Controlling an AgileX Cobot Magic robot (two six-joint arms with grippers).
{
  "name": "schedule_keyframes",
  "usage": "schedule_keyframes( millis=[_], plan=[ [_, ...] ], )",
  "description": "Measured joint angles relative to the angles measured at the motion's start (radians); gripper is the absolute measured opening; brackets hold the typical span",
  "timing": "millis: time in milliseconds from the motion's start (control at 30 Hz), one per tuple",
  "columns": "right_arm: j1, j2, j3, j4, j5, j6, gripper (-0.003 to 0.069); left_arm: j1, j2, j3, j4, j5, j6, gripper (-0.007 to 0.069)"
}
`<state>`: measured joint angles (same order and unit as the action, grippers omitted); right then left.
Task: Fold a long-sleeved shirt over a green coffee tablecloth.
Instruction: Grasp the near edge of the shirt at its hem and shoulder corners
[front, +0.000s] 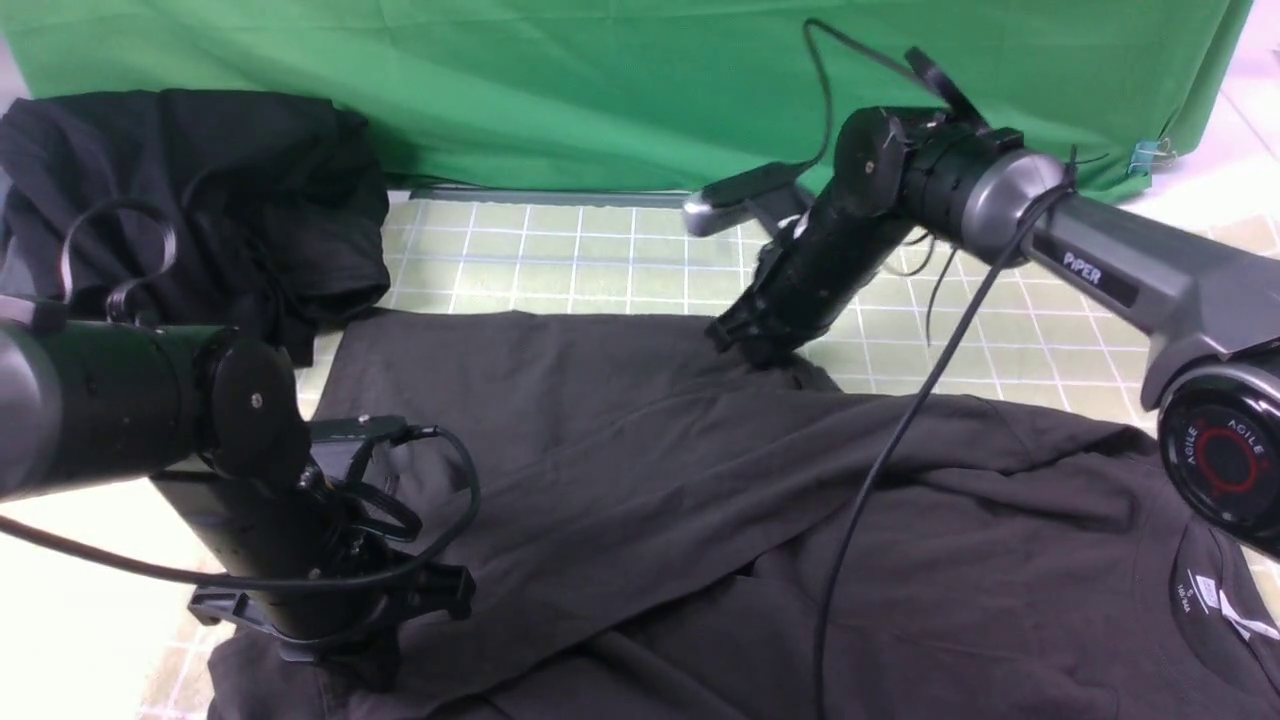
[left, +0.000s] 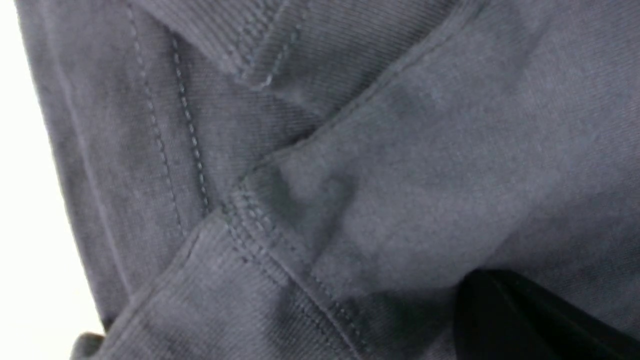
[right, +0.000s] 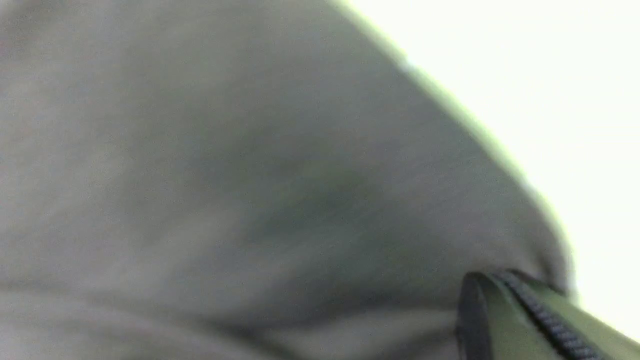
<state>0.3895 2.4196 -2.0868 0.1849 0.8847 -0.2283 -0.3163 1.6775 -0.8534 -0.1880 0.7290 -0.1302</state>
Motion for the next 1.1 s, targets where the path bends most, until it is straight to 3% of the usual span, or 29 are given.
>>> schedule_keyframes(
  millis=[167,300,433,667,933,1067,1100],
  plan=[
    [-0.045,0.006,-0.035,-0.035,0.015,0.021,0.0001,0.0,0.0,0.0,0.0,-0.004,-0.001,-0.0008],
    [-0.082,-0.008,-0.117,-0.064,0.131,0.024,0.0001,0.0,0.0,-0.01,-0.001,-0.008,-0.001,-0.0008],
    [-0.089,-0.082,-0.165,-0.005,0.269,-0.012,0.0001,0.0,-0.011,-0.018,-0.027,-0.035,-0.001,-0.0008],
    [-0.085,-0.103,-0.14,0.051,0.32,-0.013,0.0035,-0.023,-0.017,-0.019,-0.082,-0.021,0.03,-0.0008],
    [-0.073,0.028,-0.121,0.04,0.297,0.015,0.0384,-0.043,-0.017,-0.019,-0.041,-0.018,0.023,-0.0008],
    [-0.072,0.042,-0.121,0.037,0.269,0.026,0.0348,-0.043,-0.017,-0.019,-0.021,-0.011,0.009,-0.0008],
    [-0.072,0.043,-0.121,0.044,0.262,0.022,0.0276,-0.043,-0.017,-0.019,-0.019,-0.009,0.007,-0.0008]
  ],
)
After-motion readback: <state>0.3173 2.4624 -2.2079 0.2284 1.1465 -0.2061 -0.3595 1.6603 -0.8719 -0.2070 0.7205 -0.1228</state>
